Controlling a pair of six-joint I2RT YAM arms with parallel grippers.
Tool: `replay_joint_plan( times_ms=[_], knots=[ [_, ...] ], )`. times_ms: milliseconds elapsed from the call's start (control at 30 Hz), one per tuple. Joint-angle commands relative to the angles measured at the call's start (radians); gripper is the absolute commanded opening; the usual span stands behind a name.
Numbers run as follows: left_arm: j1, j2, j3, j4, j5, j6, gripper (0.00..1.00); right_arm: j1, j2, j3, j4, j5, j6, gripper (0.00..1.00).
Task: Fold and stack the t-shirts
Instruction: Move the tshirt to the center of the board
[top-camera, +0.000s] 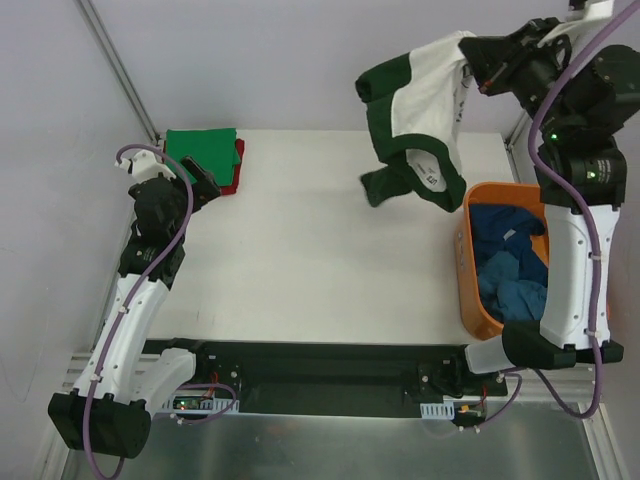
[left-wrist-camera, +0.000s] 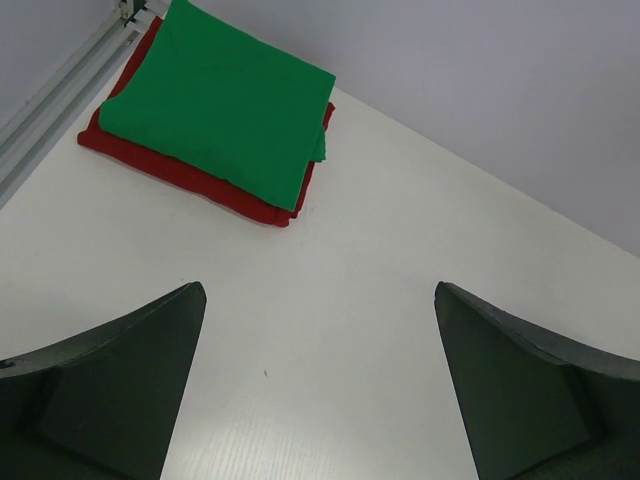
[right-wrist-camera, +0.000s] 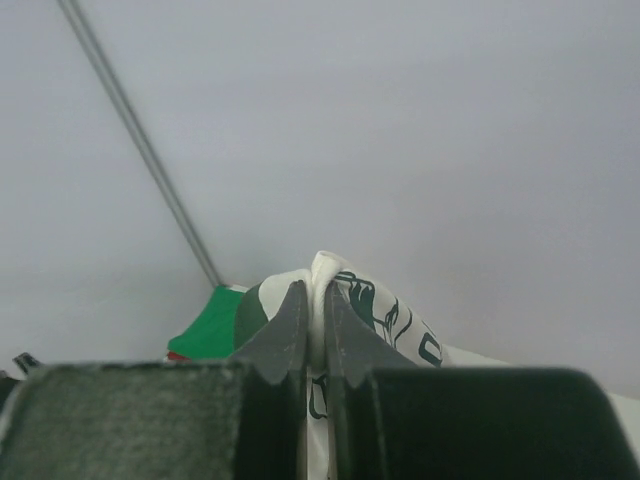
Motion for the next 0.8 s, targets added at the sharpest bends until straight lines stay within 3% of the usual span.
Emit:
replay_joint_plan(
  times_ms=[0, 200, 400, 467, 500, 567, 600, 667, 700, 733, 767],
  knots=[
    [0.002, -0.029, -0.009, 0.008, 0.005, -0.027, 0.99, 0.129, 0.075, 0.099, 0.183, -0.021, -0.015, 0.01],
    [0.002, -0.045, -0.003, -0.003, -0.018, -0.055, 0.99, 0.268, 0.153, 0.057, 0.206, -0.077, -0.08, 0.01],
    [0.002, -0.045, -0.009, -0.006, -0.06, -0.076, 0.99, 0.348, 0.188, -0.056, -0.012, -0.102, -0.307, 0.01],
    [0.002, -0.04, -0.011, -0.008, -0.063, -0.076, 0.99, 0.348, 0.191, -0.164, -0.072, -0.059, -0.448, 0.08],
    [0.002, -0.036, -0.011, -0.008, -0.064, -0.076, 0.99, 0.348, 0.194, -0.211, -0.104, -0.026, -0.481, 0.22],
    [0.002, -0.023, -0.005, -0.014, -0.063, -0.078, 0.99, 0.348, 0.22, -0.271, -0.139, 0.126, -0.54, 0.29],
    [0.002, -0.019, -0.002, -0.015, -0.061, -0.078, 0.99, 0.347, 0.24, -0.275, -0.215, 0.18, -0.546, 0.46],
    [0.003, -0.002, 0.009, -0.024, -0.049, -0.081, 0.99, 0.347, 0.308, -0.25, -0.305, 0.321, -0.536, 0.7],
    [0.003, 0.004, 0.014, -0.026, -0.043, -0.082, 0.99, 0.347, 0.328, -0.242, -0.366, 0.343, -0.52, 0.93],
    [0.003, 0.009, 0.015, -0.026, -0.023, -0.082, 0.99, 0.347, 0.337, -0.257, -0.38, 0.425, -0.499, 0.99],
    [0.003, 0.024, 0.018, -0.029, -0.012, -0.087, 0.99, 0.348, 0.331, -0.281, -0.388, 0.444, -0.461, 0.97]
  ],
)
